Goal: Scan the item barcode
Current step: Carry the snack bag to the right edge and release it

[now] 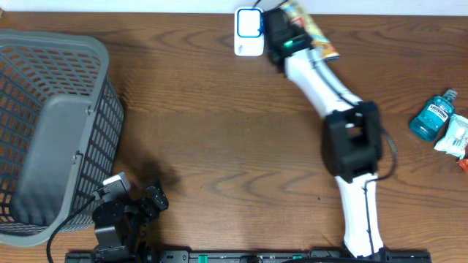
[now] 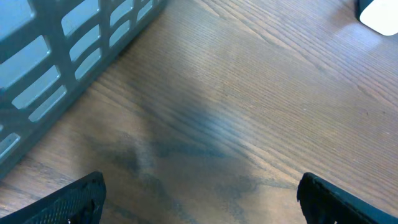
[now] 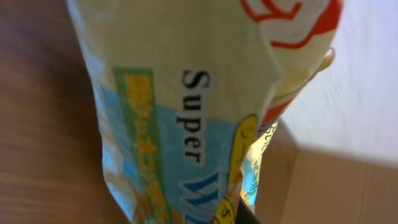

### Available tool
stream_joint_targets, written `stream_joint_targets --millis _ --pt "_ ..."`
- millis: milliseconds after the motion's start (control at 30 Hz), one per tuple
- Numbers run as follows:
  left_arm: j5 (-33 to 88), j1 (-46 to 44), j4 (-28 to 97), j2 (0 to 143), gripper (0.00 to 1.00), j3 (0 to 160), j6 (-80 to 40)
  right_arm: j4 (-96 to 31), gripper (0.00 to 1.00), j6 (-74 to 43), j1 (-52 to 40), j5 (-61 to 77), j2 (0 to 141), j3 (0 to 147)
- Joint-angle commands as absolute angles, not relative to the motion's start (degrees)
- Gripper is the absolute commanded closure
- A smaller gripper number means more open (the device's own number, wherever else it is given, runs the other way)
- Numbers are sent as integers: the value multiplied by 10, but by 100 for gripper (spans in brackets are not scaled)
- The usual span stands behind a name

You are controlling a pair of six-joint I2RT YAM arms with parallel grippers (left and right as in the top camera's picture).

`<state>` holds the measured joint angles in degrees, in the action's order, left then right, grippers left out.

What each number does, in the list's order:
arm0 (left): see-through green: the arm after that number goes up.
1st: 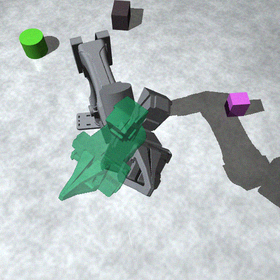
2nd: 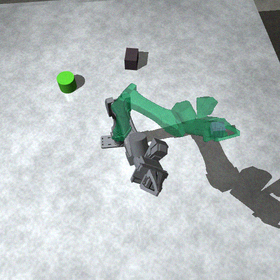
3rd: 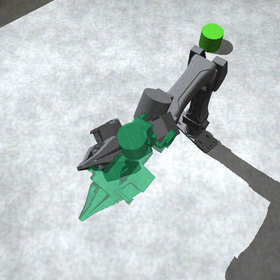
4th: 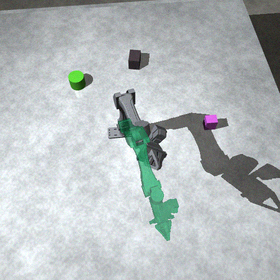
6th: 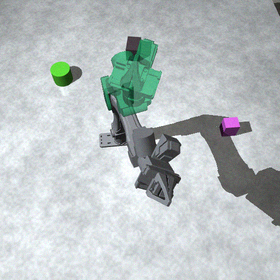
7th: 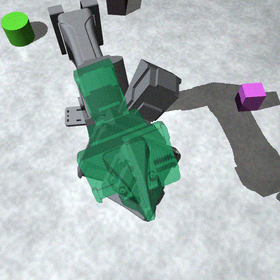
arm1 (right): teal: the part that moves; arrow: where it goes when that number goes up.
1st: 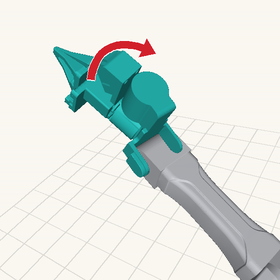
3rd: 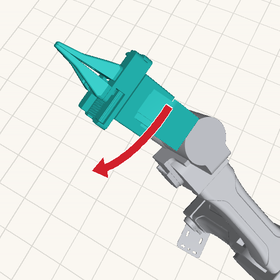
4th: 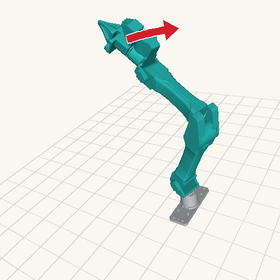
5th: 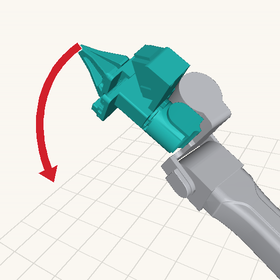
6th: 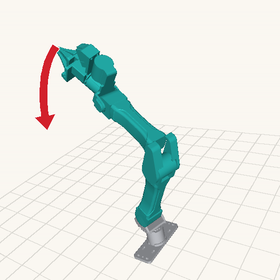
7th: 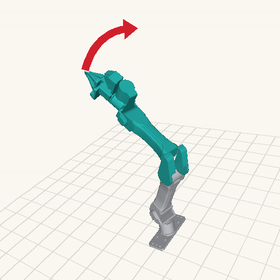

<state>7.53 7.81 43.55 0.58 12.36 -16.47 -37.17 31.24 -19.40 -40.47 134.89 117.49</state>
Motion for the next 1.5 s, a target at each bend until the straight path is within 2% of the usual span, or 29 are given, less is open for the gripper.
stream_joint_targets --millis 0,200,433,700,733,767,833,867,900,1200,1467 --pt "72 79 437 3 2 129 -160 -419 99 165 -130 -396 1294 1192" --pt "72 79 437 3 2 128 -160 -479 99 76 -36 -343 1310 1164" --pt "72 79 437 3 2 128 -160 -423 99 37 77 -339 1313 1086" --pt "72 79 437 3 2 129 -160 -396 98 13 159 -339 1313 1044" --pt "72 79 437 3 2 129 -160 -396 95 7 165 -339 1313 1045" --pt "72 79 437 3 2 128 -160 -394 89 -3 171 -339 1312 1046" --pt "72 79 437 3 2 129 -160 -403 42 -17 176 -336 1309 1059" --pt "72 79 437 3 2 129 -160 -408 8 -17 175 -328 1307 1066" --pt "72 79 437 3 2 128 -160 -415 1 -17 171 -311 1302 1074" --pt "72 79 437 3 2 128 -160 -502 1 -77 136 -29 1158 1144" --pt "72 79 437 3 2 129 -160 -528 1 -77 80 -2 919 1144"
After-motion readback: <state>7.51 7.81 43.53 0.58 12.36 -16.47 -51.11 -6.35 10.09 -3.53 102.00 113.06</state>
